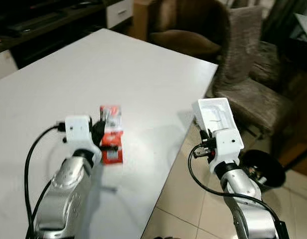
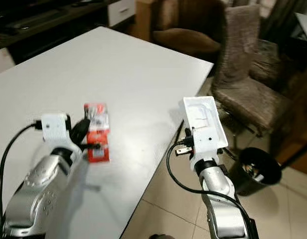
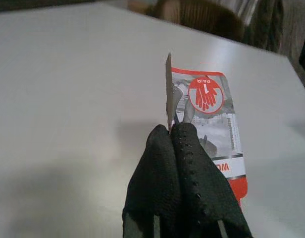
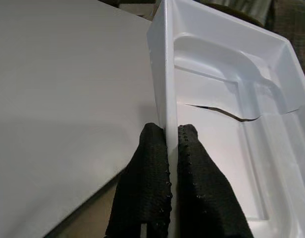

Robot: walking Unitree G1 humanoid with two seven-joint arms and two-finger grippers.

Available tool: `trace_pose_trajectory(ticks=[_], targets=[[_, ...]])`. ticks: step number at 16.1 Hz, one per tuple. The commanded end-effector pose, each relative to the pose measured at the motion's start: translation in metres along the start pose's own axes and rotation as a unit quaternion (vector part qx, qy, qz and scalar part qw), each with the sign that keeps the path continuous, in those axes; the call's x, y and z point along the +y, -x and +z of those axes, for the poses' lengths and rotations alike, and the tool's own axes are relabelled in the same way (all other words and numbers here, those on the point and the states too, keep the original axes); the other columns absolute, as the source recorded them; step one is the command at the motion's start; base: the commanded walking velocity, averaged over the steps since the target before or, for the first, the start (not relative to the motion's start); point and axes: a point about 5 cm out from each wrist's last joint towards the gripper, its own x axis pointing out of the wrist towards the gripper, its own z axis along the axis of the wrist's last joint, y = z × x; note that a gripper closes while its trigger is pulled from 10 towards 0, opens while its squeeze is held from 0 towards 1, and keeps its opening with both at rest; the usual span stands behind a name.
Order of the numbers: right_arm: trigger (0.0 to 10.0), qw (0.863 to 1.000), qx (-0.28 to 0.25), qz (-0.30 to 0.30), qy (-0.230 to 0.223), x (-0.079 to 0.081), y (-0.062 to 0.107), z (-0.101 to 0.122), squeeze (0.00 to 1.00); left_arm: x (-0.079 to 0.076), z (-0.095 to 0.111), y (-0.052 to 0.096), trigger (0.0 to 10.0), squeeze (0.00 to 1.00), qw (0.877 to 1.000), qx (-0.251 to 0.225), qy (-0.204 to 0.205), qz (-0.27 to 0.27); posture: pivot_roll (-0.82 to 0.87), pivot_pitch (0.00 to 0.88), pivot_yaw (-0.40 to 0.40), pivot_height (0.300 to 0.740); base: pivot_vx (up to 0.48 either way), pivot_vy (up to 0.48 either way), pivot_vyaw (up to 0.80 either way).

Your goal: Picking trash to rubbish bin

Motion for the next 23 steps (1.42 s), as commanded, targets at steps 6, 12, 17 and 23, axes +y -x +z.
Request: trace_pose_trajectory(ticks=[6,12,17,23], targets=[[10.0,1.000,0.004,0.001,0.015,-0.002,0.007,0.002,0.00,-0.012,0.000,0.007,10.0,0.00,0.999,-0.025,-0.005,-0.031,-0.07,0.000,-0.066,0.740,0.000,0.000,-0.80],[10.0,1.000,0.019,0.013,0.020,0.003,0.013,-0.004,0.00,-0.020,0.001,0.007,10.0,0.00,0.997,-0.036,-0.046,-0.049,-0.08,0.000,-0.058,0.740,0.000,-0.091,-0.61],[10.0,0.999,0.039,0.013,0.034,0.004,0.015,-0.011,0.00,-0.023,0.002,0.004,10.0,0.00,0.996,-0.039,-0.060,-0.057,-0.09,0.000,-0.049,0.740,0.000,-0.457,0.00],[10.0,0.998,0.046,0.011,0.034,0.003,0.017,-0.014,0.00,-0.025,0.002,0.004,10.0,0.00,0.995,-0.038,-0.061,-0.063,-0.09,0.000,-0.045,0.740,0.000,-0.480,0.00]])
